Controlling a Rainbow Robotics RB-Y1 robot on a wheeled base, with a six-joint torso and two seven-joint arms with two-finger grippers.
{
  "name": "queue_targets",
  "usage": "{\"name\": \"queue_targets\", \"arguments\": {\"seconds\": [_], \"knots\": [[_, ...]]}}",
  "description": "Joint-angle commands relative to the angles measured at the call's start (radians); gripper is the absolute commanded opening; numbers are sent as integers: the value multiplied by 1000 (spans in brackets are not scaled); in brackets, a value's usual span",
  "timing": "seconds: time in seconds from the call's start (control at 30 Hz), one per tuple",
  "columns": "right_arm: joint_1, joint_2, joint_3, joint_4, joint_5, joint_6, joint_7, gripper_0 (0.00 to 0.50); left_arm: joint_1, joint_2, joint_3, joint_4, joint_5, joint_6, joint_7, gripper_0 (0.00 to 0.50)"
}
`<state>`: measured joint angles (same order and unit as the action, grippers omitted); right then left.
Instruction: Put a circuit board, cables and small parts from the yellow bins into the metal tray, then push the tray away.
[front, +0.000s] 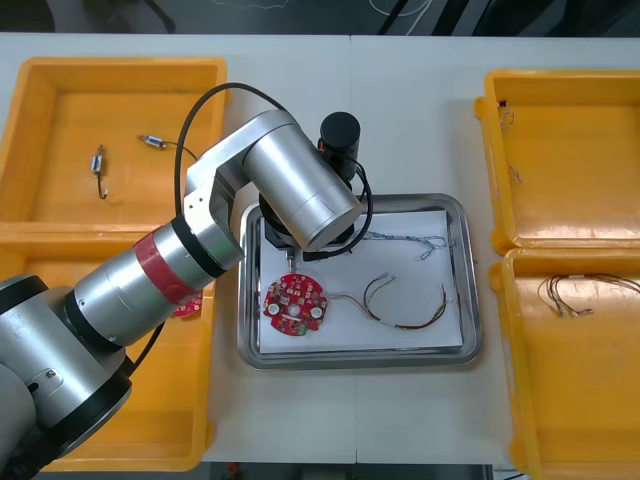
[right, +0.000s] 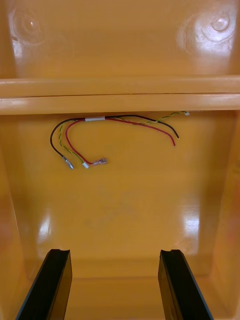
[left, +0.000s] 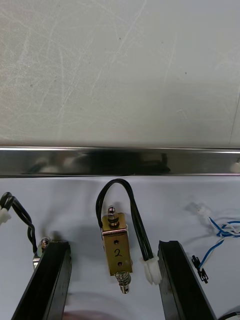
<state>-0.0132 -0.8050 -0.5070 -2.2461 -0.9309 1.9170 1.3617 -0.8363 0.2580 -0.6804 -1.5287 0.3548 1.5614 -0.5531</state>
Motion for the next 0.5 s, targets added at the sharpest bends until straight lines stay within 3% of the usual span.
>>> {"name": "queue_targets", "arguments": {"seconds": [0.03,0.2,0.5], "knots": [[12,-2,-36,-12,-9,3,-26,500,2,-20,-19,-24,-19,-12,59,500],[12,-3,-34,-12,-11,3,-24,500,2,-14,2,-68,-17,11,67,500],[12,-6,-33,-27,-16,3,-22,500,0,10,76,-199,3,146,55,500]]}}
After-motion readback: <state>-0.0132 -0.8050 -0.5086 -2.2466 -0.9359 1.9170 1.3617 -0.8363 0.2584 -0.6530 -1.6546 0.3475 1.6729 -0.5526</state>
